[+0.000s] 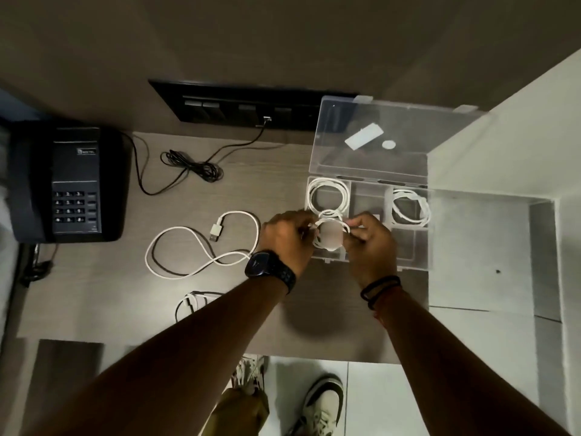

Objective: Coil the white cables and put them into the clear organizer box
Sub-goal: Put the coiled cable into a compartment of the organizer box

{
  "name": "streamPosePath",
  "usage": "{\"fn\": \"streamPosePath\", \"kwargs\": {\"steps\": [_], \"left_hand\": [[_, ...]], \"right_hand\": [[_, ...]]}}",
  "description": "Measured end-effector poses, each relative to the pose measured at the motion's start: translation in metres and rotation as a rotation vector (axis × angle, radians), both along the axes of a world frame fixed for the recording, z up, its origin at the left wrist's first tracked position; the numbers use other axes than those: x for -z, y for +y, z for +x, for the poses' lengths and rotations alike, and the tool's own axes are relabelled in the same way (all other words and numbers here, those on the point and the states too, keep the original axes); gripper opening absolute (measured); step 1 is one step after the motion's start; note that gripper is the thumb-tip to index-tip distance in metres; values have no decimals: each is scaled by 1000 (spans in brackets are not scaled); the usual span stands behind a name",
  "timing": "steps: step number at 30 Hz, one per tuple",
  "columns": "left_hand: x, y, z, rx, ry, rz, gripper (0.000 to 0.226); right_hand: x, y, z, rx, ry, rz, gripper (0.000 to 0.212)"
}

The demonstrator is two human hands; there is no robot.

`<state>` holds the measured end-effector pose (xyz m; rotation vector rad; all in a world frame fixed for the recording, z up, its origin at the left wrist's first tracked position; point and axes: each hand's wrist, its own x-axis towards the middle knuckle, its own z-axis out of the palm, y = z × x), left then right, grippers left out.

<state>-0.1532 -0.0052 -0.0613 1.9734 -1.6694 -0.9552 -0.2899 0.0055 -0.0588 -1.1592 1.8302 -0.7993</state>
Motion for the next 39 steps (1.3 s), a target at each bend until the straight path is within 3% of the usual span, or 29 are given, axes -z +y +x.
{"fn": "streamPosePath", "kwargs": {"steps": [3, 6, 10, 14, 17, 21, 27, 31, 35, 39], "left_hand": [[-5, -2, 1, 80, -120, -80, 17], [-3, -5, 2, 220, -271, -126, 14], [1, 4, 3, 258, -380, -252, 7], [4, 8, 4, 213, -502, -174, 8], [8, 2, 0, 129, -459, -84, 13], [14, -4, -3, -11, -320, 7, 21], [13, 0, -1, 115, -359, -70, 23], [11, 5, 9, 268, -373, -145, 17], [11, 8, 16, 347, -305, -204, 15], [12, 13, 27, 381, -147, -210, 29]], "right_hand": [[2, 3, 3, -96, 130, -77, 14], [8, 3, 5, -196, 286, -23, 12], [10, 5, 9, -284, 506, 0, 19], [3, 7, 12, -398, 643, -200, 9], [1, 1, 10, -316, 666, -209, 24], [8, 1, 8, -480, 913, -59, 24], [13, -1, 9, -556, 1008, -25, 25], [7, -7, 14, -514, 890, 113, 22], [2, -8, 17, -452, 826, 93, 17], [-4, -7, 20, -358, 706, 92, 16]]}}
